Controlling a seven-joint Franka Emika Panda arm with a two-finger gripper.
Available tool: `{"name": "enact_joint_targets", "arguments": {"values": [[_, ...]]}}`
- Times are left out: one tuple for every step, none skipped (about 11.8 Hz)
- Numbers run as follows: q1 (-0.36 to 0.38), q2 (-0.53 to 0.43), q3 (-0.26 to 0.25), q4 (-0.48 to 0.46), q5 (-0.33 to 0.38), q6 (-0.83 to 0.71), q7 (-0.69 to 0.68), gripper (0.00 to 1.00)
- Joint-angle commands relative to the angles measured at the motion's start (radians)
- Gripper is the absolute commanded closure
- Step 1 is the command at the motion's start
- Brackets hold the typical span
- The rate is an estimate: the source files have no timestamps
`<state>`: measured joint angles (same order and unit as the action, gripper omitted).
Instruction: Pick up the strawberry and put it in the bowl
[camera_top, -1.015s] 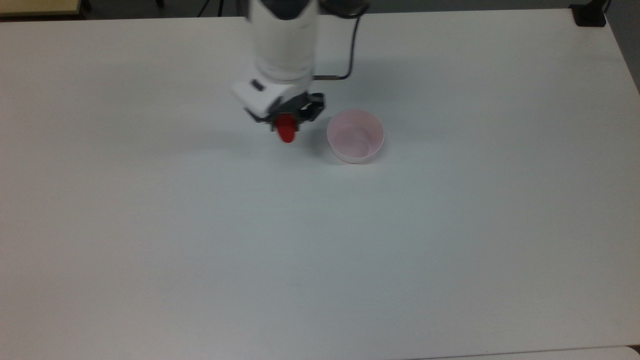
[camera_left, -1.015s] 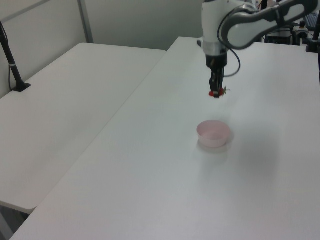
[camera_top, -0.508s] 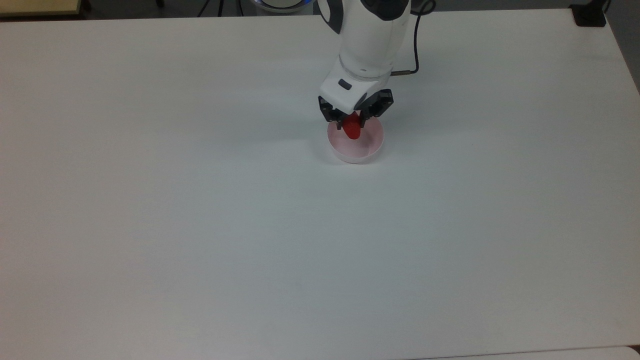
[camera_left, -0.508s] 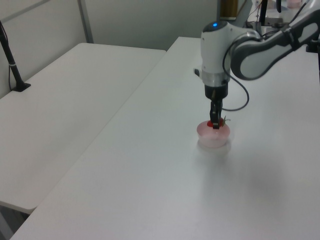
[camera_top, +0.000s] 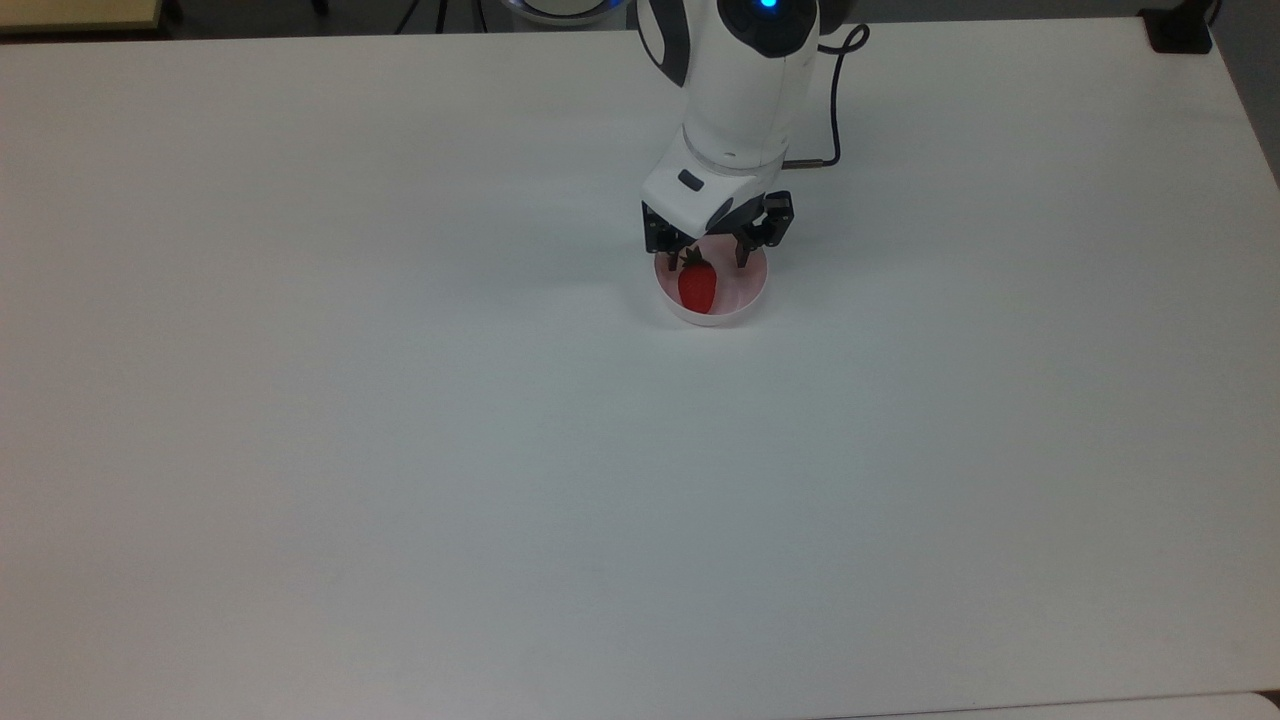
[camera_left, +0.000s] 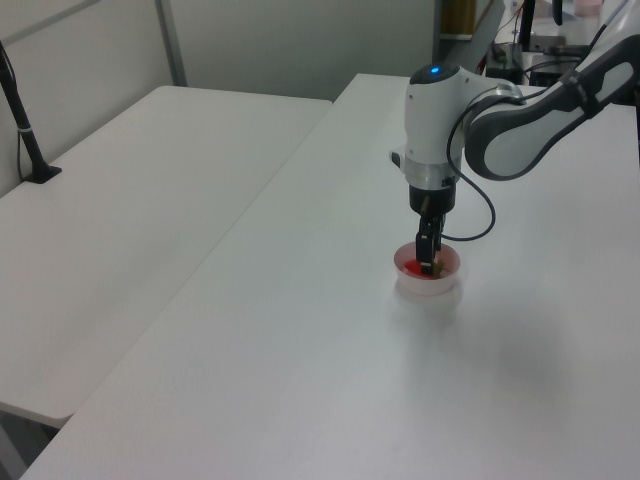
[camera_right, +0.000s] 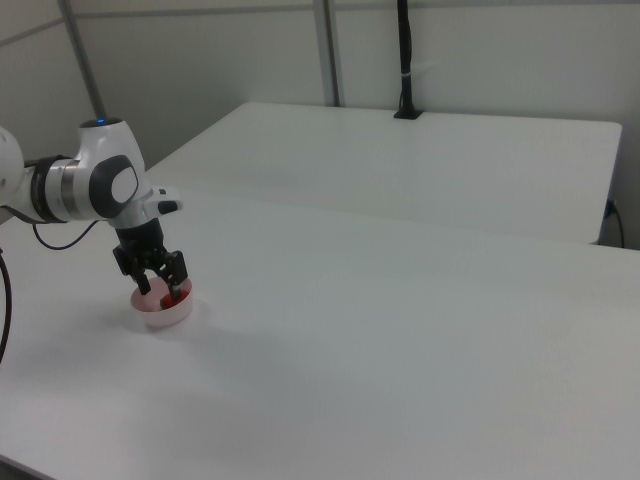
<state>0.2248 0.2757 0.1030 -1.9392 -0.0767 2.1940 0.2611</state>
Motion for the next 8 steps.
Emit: {"name": "enact_joint_targets", "arguments": {"values": [[-0.022, -0.062, -0.013, 0.101, -0.009, -0.19, 0.021, 0.0], [-0.044, -0.073, -0.013, 0.15, -0.009, -0.27, 0.012, 0.0], [-0.067, -0.102, -0.013, 0.176, -0.011, -0.317, -0.003, 0.0], [-0.096, -0.143, -0.013, 0.177, -0.009, -0.339, -0.023, 0.0], [-0.128, -0.183, -0.013, 0.177, -0.011, -0.374, -0.039, 0.0], [-0.159, -0.22, -0.013, 0.177, -0.008, -0.407, -0.058, 0.0], [-0.18, -0.255, -0.013, 0.177, -0.005, -0.448, -0.072, 0.0], [-0.203, -0.288, -0.022, 0.178, -0.002, -0.468, -0.089, 0.0]]}}
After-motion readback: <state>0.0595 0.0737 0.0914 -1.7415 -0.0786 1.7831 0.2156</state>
